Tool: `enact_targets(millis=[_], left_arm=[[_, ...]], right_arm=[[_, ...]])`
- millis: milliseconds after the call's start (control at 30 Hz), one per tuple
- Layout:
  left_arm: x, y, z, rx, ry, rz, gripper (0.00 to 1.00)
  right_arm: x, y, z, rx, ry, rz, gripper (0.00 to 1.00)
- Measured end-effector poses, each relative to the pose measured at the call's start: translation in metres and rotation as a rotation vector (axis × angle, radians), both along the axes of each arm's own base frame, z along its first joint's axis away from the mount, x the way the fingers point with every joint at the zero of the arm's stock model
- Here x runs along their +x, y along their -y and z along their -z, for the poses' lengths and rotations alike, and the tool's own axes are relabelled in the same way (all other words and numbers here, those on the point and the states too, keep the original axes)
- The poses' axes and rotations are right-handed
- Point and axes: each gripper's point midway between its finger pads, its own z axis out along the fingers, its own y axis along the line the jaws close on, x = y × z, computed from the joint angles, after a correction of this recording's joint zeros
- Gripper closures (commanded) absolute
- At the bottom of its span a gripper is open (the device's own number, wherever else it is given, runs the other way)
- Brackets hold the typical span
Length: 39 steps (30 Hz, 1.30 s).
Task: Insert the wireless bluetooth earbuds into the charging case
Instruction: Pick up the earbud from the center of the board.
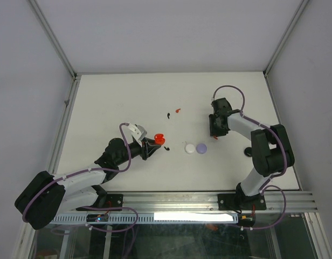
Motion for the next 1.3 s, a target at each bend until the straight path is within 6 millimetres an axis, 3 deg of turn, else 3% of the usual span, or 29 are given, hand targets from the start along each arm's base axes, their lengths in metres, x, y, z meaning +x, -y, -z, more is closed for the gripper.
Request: enact_targets(millis=[233, 533, 900, 1067, 1300], left_arm=[[0.000, 0.000, -0.001, -0.002, 0.003, 0.000, 1.00], [0.000, -0.002, -0.023, -0.052, 0.065, -0.009, 1.00], [0.000, -0.013, -0.029, -0.110, 0.136, -0.062, 1.00], [-0.002, -0.017, -0.034, -0.137, 0.177, -0.070, 1.00], [-0.003, -0.021, -0.046, -0.172, 0.238, -0.081, 1.00]], right_arm=[[0.006, 0.000, 0.000, -0.007, 0.003, 0.007, 0.83], [-0.006, -0.015, -0.009, 0.073, 0.008, -0.018, 0.87], [-0.002, -0.090, -0.100, 0.366, 0.263, -0.156, 0.89], [-0.012, -0.128, -0.141, 0.533, 0.364, -0.227, 0.89], [-0.036, -0.176, -0.181, 0.747, 0.418, -0.337, 0.89]])
